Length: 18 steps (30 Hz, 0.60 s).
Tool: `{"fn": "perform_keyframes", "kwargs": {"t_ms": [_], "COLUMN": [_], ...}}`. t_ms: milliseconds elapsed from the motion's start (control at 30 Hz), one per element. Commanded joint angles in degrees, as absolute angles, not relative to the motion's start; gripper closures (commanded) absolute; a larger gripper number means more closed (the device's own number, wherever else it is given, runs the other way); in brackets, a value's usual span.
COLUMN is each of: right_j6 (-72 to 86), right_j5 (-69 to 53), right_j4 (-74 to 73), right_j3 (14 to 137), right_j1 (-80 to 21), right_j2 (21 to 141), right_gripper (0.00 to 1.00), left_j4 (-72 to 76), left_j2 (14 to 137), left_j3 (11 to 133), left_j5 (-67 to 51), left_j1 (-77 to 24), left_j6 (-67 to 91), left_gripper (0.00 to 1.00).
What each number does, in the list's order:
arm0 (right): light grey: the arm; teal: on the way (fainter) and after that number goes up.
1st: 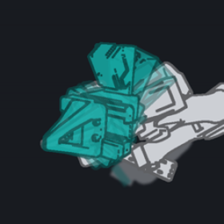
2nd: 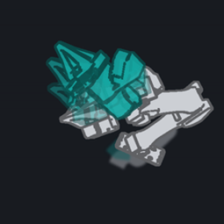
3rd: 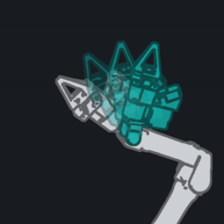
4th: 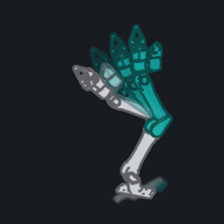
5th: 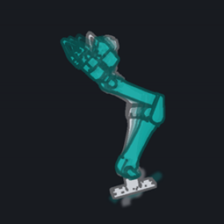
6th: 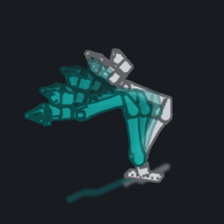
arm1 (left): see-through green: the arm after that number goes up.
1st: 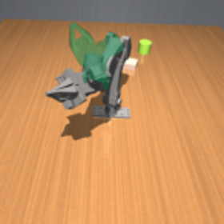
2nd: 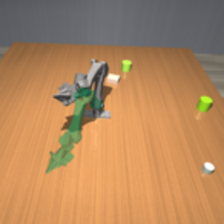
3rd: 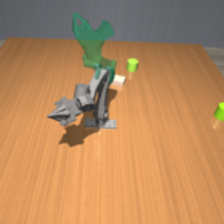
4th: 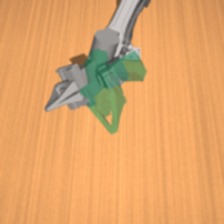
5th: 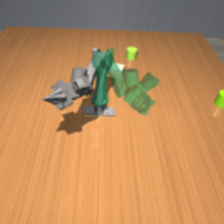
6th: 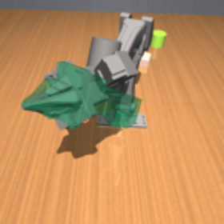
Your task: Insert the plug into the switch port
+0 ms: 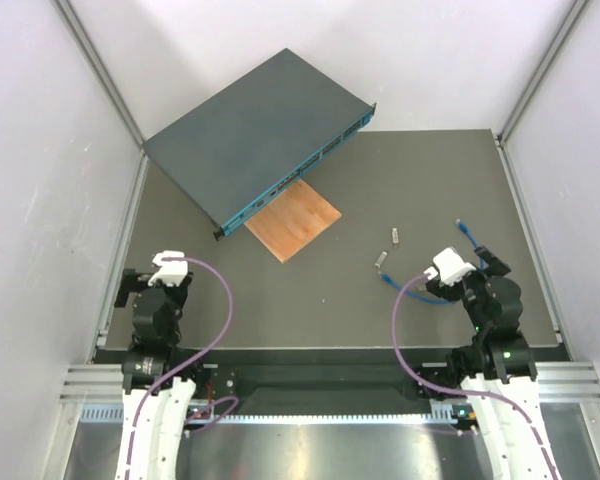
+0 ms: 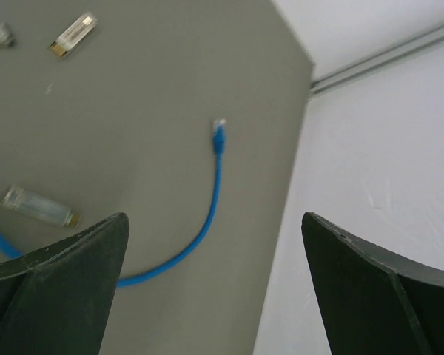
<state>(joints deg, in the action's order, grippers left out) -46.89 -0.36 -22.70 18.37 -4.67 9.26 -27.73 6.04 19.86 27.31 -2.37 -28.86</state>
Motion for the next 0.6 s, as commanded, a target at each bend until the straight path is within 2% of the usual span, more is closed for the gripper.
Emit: {"fn": "perform_keyframes", "kwargs": {"t_ms": [0,167,300,467,567], "right_j6": [-49.57,-49.75,-51.85,-56.16,-56.78], "right_j5": [-4.65,-8.08,-13.6,-17.31,-17.14], "right_j4": [-31.1,-33.84,-40.14,-47.28,-47.73], "right_j3": [25.38,28.65,31.63,33.66,33.84], "right_j1": [-4.57,-4.57,-4.57,-4.66,-4.92], "right_j2": [16.25,21.35,23.72,30.57,34.43], "right_gripper": [0.0,0.0,0.0,0.0,0.0], "left_j4": [-29.7,-31.46,-34.36,-38.58,-38.58], "left_j2": [10.18,20.81,26.71,33.22,35.15], "left_j3": [28.9,41.44,51.39,63.35,65.91], "left_j5": [24.61,26.81,23.72,12.32,7.15], "left_j1": [-2.02,-2.02,-2.02,-1.76,-1.49], "left_j6": [-24.54,-11.38,-5.38,3.6,5.0], "left_gripper": [0.01,0.01,0.01,0.01,0.01]}}
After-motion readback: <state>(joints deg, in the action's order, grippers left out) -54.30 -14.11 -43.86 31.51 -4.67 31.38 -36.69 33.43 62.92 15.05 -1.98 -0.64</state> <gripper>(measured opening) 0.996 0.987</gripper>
